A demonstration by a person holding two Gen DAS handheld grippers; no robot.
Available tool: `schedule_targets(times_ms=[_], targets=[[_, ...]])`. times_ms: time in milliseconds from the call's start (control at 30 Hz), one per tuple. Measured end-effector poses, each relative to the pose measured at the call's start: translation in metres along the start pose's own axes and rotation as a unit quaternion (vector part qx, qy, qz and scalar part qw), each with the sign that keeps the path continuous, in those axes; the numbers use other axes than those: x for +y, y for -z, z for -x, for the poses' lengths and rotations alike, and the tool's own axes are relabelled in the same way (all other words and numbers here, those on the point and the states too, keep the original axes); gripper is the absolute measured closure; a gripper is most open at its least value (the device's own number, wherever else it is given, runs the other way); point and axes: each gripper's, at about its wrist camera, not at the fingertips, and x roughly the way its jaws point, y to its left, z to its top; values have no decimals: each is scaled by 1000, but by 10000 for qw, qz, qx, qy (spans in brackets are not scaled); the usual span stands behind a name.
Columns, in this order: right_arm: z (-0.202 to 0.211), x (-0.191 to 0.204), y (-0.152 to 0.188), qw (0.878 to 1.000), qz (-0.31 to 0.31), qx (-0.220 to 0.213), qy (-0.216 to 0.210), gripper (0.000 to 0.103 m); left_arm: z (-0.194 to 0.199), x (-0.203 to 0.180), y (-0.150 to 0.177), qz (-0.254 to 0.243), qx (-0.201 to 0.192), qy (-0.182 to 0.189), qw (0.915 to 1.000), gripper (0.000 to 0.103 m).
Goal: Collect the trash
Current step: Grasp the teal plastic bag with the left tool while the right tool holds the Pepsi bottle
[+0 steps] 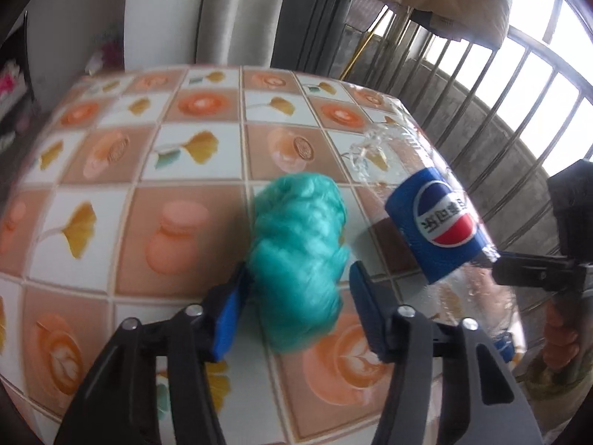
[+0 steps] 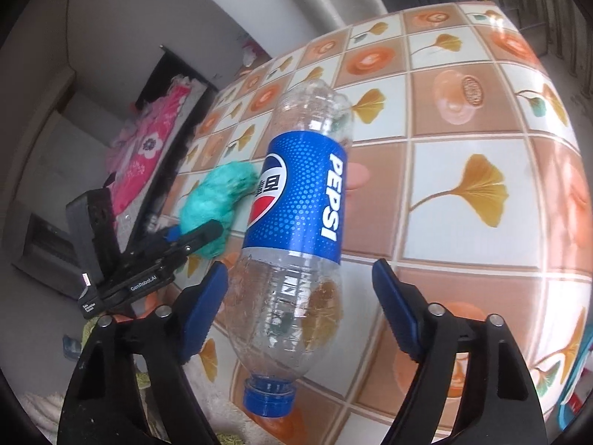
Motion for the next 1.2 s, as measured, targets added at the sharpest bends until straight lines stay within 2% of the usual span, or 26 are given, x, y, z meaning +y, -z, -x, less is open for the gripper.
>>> schedule_targets(times_ms=[67, 167, 267, 333, 400, 533, 867, 1067, 1200], targets=[[-3, 3, -1, 9999, 28, 68, -117, 42, 1, -3, 5, 64, 67, 120, 9999, 54], [-3, 5, -1, 9999, 101, 106, -75, 42, 6, -7, 12, 147, 135, 295, 9994, 54], [0, 5, -1, 9998, 132, 162, -36, 42, 13, -8, 13, 242, 77, 306, 9992, 54], [1, 3, -4, 9998, 98, 174, -39, 41, 17, -6, 10, 329, 26, 277, 9991, 45], [1, 0, -6, 9998, 14, 164, -106, 39, 18, -5, 6, 344, -26, 251, 9991, 43], [-5, 0, -15, 9999, -7, 100, -61, 30, 8, -8, -5, 173, 72, 6, 9998, 42], [-32, -6, -24, 9992, -218, 257, -209, 29, -28, -16, -12, -213, 262, -509, 9981, 42], [-32, -11, -24, 9977, -390, 283, -468, 44, -30, -21, -11, -395, 262, -505, 9976, 48], [-26, -11, -21, 9984, -393, 213, -358, 45, -29, -20, -11, -332, 241, -482, 9980, 51]])
